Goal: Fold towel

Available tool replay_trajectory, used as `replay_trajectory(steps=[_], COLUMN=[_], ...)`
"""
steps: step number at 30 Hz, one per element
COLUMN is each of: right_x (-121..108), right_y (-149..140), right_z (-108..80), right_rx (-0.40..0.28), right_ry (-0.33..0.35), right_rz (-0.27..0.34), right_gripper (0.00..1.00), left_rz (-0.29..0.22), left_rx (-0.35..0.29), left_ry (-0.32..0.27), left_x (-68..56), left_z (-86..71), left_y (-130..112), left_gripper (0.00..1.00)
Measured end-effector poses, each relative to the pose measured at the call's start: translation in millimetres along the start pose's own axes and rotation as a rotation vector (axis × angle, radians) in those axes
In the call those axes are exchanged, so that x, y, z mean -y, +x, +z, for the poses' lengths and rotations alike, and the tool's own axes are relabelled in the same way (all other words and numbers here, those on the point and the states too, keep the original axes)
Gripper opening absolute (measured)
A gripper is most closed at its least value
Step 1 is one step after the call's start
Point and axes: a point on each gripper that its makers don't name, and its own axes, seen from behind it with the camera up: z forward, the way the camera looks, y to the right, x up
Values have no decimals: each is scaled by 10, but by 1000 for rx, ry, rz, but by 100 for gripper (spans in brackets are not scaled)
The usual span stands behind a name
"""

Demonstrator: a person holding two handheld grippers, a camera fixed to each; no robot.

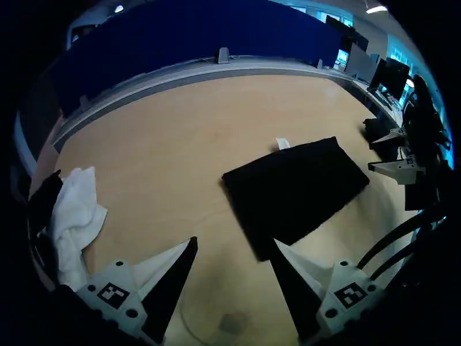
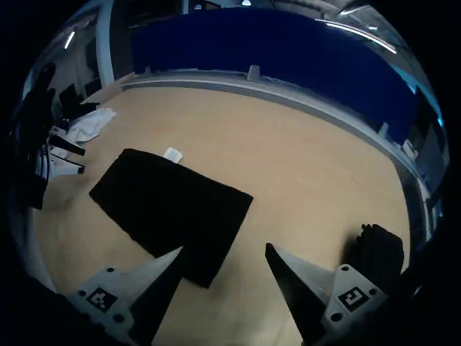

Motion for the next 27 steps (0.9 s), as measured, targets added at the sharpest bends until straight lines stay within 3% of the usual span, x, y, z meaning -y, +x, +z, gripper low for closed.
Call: replay_trajectory(steps=[5, 12, 16, 27], right_x=[81, 167, 208, 316], right_y=[-113, -183, -246, -435], right_z=[-130, -186, -164, -79], right_rx=[1, 10, 29, 93], right_ry=[5, 37, 70, 175], right_rz=[4, -13, -52, -190], right_gripper=[100, 100, 100, 88], left_rz=[-9, -41, -71, -148], left_rx=[12, 7, 0, 4], left_ry=[9, 20, 33, 88], left_x=[-50, -73, -50, 9], left_z=[-151, -290, -399, -767], left_y=[-255, -397, -447, -760], left_gripper=[88, 88, 88, 88])
